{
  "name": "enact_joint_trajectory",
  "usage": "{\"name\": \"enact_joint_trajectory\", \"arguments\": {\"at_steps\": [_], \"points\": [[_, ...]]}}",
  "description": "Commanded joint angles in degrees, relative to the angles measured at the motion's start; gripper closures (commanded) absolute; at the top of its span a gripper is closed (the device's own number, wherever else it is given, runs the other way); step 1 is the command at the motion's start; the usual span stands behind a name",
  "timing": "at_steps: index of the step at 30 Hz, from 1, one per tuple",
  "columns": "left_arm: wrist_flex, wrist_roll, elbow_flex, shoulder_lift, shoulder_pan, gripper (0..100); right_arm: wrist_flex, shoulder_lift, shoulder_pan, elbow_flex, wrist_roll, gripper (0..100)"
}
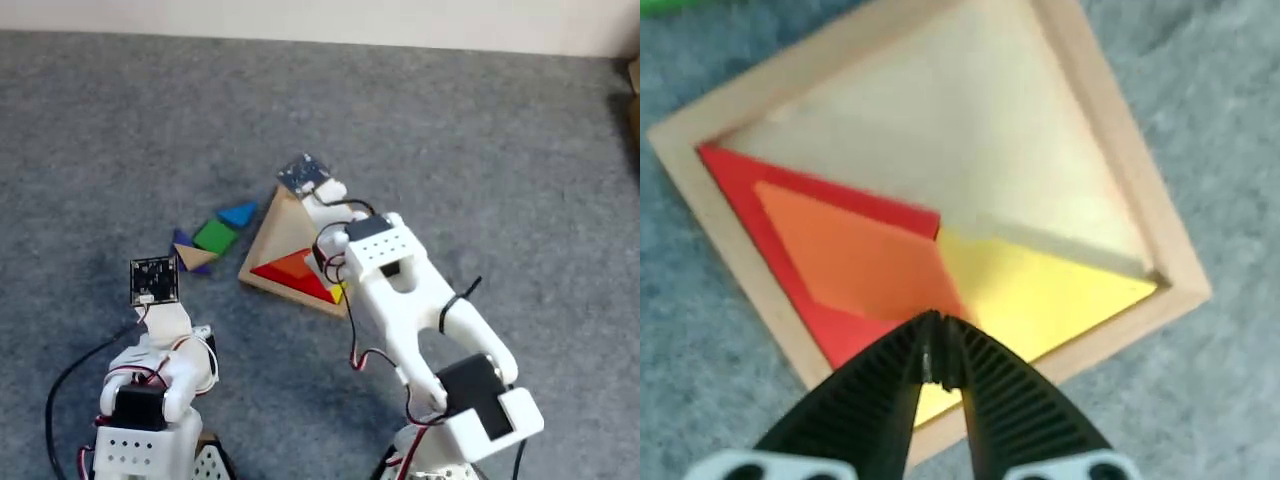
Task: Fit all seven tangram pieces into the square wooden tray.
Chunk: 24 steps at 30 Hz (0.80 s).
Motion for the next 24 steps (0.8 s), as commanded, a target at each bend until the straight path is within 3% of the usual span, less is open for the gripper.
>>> {"name": "enact_joint_trajectory", "arguments": {"at_steps": [1, 9, 24], "points": [[0.26, -0.35, 1.1, -0.22, -0.4, 99, 0.04, 1.45, 0.66, -5.58, -0.62, 99.4], [0.26, -0.35, 1.1, -0.22, -0.4, 99, 0.22, 9.8, 0.57, -13.58, -0.62, 99.4], [0.26, -0.35, 1.1, -0.22, -0.4, 99, 1.27, -0.48, -2.07, -10.07, -0.53, 99.4]]}}
